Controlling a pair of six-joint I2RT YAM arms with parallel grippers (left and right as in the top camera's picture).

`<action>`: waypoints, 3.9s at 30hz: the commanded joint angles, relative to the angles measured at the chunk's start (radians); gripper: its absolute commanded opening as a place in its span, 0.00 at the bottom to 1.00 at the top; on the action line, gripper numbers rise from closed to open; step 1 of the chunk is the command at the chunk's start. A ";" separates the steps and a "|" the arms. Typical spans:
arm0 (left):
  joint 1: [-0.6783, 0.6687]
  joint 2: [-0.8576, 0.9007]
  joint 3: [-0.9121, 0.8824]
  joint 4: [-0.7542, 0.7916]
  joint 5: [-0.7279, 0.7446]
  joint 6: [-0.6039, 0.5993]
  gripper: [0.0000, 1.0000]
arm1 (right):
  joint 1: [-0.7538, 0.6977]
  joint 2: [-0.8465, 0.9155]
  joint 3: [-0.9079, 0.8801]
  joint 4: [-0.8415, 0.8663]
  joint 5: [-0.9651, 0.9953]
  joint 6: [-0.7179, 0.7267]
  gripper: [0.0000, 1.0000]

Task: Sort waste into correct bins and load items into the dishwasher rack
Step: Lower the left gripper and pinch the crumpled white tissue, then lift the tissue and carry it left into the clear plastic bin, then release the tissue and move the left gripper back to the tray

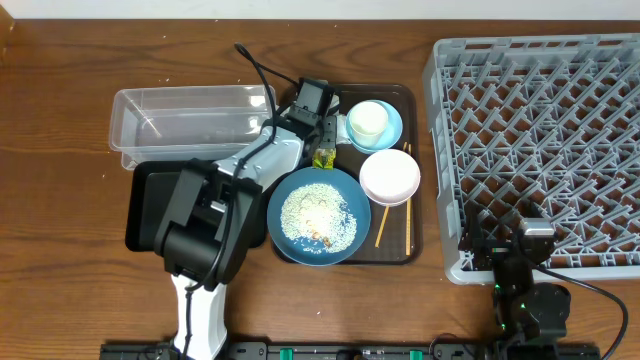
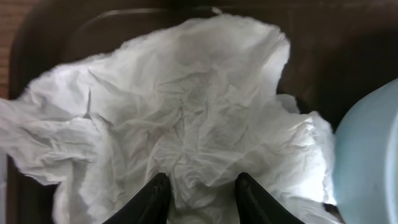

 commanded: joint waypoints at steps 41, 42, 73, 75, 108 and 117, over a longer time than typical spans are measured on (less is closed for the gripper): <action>0.123 -0.475 0.039 -0.274 -0.286 0.016 0.06 | 0.008 0.001 -0.002 -0.004 -0.001 0.002 0.99; 0.144 -0.481 0.039 -0.302 -0.307 0.016 0.06 | 0.008 0.001 -0.002 -0.004 -0.001 0.002 0.99; 0.396 -0.320 0.010 -0.440 -0.283 -0.025 0.07 | 0.008 0.001 -0.002 -0.004 -0.001 0.002 0.99; 0.396 -0.299 0.010 -0.421 -0.283 -0.025 0.08 | 0.008 0.001 -0.002 -0.004 -0.001 0.002 0.99; 0.269 -0.559 0.028 -0.424 0.365 -0.033 0.38 | 0.008 0.001 -0.002 -0.004 -0.001 0.002 0.99; 0.125 -0.499 0.018 -0.488 0.314 -0.029 0.39 | 0.008 0.001 -0.002 -0.004 -0.001 0.002 0.99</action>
